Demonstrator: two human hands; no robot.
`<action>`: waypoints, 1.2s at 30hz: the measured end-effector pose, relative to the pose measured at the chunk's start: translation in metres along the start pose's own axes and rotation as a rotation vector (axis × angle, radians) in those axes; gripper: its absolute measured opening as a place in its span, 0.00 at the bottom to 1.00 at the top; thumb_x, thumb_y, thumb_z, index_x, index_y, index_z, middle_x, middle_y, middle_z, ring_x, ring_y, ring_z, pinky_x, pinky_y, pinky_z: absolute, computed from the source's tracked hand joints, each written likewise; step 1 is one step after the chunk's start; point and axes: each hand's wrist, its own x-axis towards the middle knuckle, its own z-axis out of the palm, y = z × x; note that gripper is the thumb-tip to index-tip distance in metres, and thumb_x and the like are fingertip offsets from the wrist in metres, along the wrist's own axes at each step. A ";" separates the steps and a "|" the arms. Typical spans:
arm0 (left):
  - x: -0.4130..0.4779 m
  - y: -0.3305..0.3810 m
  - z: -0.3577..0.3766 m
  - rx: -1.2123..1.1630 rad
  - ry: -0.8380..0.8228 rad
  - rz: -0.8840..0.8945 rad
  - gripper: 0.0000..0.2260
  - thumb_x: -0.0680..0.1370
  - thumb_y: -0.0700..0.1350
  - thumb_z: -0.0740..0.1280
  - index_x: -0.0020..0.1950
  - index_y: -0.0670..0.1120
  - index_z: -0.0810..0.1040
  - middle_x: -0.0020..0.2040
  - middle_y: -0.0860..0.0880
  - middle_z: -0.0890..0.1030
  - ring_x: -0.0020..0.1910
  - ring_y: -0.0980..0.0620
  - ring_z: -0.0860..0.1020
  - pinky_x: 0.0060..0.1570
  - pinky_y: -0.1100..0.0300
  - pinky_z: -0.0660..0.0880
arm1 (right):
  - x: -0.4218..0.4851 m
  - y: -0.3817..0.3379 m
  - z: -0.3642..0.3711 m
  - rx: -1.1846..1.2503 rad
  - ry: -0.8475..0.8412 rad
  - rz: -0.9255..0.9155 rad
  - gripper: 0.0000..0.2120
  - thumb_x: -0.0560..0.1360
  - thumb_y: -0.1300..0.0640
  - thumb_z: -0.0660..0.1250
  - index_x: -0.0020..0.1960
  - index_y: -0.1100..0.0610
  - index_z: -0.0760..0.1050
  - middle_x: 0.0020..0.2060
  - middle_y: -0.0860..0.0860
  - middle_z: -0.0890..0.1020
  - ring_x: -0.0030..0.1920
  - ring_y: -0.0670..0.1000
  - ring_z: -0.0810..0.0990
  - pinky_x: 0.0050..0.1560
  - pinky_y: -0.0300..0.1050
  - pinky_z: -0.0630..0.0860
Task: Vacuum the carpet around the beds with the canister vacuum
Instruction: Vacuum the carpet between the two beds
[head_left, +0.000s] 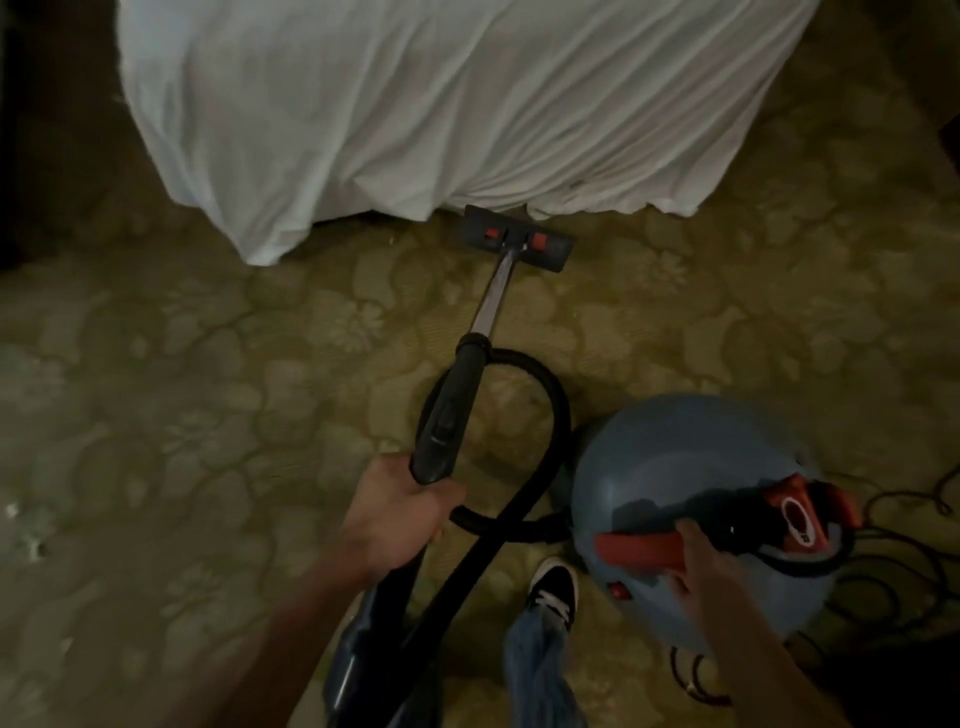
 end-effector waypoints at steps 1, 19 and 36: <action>0.000 -0.010 -0.010 0.006 0.013 0.005 0.14 0.72 0.40 0.71 0.26 0.47 0.75 0.25 0.46 0.77 0.26 0.48 0.76 0.33 0.52 0.75 | 0.000 0.007 0.007 0.009 -0.008 -0.024 0.35 0.70 0.38 0.73 0.69 0.58 0.75 0.60 0.57 0.81 0.56 0.63 0.80 0.63 0.69 0.77; -0.001 -0.065 -0.034 -0.005 0.035 0.048 0.15 0.73 0.37 0.70 0.26 0.43 0.74 0.23 0.45 0.75 0.25 0.50 0.74 0.32 0.55 0.73 | -0.073 -0.003 0.083 0.012 -0.028 0.039 0.16 0.78 0.44 0.69 0.48 0.58 0.75 0.42 0.54 0.79 0.46 0.57 0.81 0.60 0.58 0.80; -0.014 -0.091 -0.048 -0.025 0.014 0.048 0.17 0.73 0.39 0.71 0.24 0.45 0.74 0.24 0.44 0.76 0.27 0.46 0.75 0.34 0.52 0.74 | -0.097 0.007 0.115 0.024 -0.032 0.083 0.29 0.78 0.43 0.71 0.69 0.62 0.72 0.54 0.58 0.78 0.51 0.58 0.79 0.48 0.51 0.76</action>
